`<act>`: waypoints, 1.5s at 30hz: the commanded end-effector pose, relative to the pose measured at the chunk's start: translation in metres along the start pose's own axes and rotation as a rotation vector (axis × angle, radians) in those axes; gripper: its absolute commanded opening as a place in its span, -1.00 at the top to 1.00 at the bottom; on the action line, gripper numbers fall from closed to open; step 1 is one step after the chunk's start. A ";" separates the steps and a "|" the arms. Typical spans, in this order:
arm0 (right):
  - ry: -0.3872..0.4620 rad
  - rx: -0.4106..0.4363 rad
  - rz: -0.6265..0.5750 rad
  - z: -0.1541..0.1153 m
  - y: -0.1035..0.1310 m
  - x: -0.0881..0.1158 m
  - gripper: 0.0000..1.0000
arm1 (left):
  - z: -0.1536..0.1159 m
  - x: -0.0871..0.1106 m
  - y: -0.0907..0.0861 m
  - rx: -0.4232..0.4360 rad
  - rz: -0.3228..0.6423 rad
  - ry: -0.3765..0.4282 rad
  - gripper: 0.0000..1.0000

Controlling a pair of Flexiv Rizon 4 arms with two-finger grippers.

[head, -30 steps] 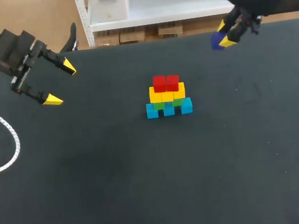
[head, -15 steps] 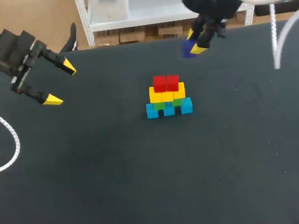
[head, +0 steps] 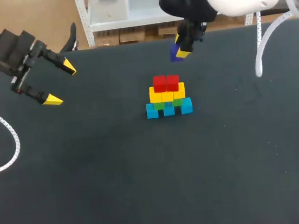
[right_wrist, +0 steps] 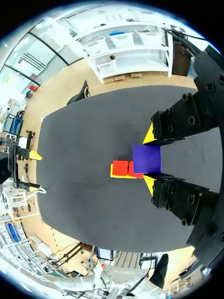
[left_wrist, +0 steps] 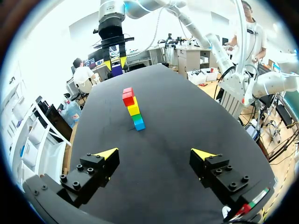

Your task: Place the blue cubes, place green cubes on the blue cubes, place the yellow cubes on the green cubes, then place the red cubes on the yellow cubes, and place purple cube on the red cubes.

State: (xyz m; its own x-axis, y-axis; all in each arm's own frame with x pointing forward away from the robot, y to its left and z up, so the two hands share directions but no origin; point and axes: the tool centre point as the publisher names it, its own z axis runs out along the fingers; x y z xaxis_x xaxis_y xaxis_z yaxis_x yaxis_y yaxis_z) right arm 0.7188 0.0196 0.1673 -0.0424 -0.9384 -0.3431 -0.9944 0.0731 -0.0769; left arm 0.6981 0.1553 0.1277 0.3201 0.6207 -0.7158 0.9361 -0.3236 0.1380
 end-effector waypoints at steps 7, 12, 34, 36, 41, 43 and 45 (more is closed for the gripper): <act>0.006 -0.045 0.065 0.014 0.016 -0.005 1.00 | 0.000 0.001 0.001 0.003 0.002 0.000 -1.00; 0.013 -0.063 0.067 0.023 0.021 -0.009 1.00 | 0.000 0.001 0.001 0.003 0.002 0.000 -1.00; 0.046 -0.116 0.085 0.046 0.026 -0.009 1.00 | 0.000 0.001 0.001 0.003 0.002 0.000 -1.00; 0.049 -0.117 0.085 0.048 0.026 -0.010 1.00 | 0.000 0.001 0.001 0.003 0.002 0.000 -1.00; 0.048 -0.121 0.085 0.050 0.026 -0.011 1.00 | 0.000 0.001 0.001 0.003 0.002 0.000 -1.00; 0.050 -0.121 0.080 0.050 0.026 -0.011 1.00 | 0.000 0.001 0.001 0.003 0.002 0.000 -1.00; 0.057 -0.116 0.079 0.051 0.025 -0.011 1.00 | 0.000 0.001 0.001 0.003 0.002 0.000 -1.00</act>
State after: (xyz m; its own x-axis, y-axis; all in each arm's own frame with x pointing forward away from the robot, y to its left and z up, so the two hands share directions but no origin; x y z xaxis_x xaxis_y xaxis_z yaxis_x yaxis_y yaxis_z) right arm 0.6981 0.0479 0.1219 -0.1223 -0.9476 -0.2952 -0.9922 0.1098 0.0589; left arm 0.6981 0.1553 0.1277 0.3201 0.6207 -0.7158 0.9361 -0.3236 0.1380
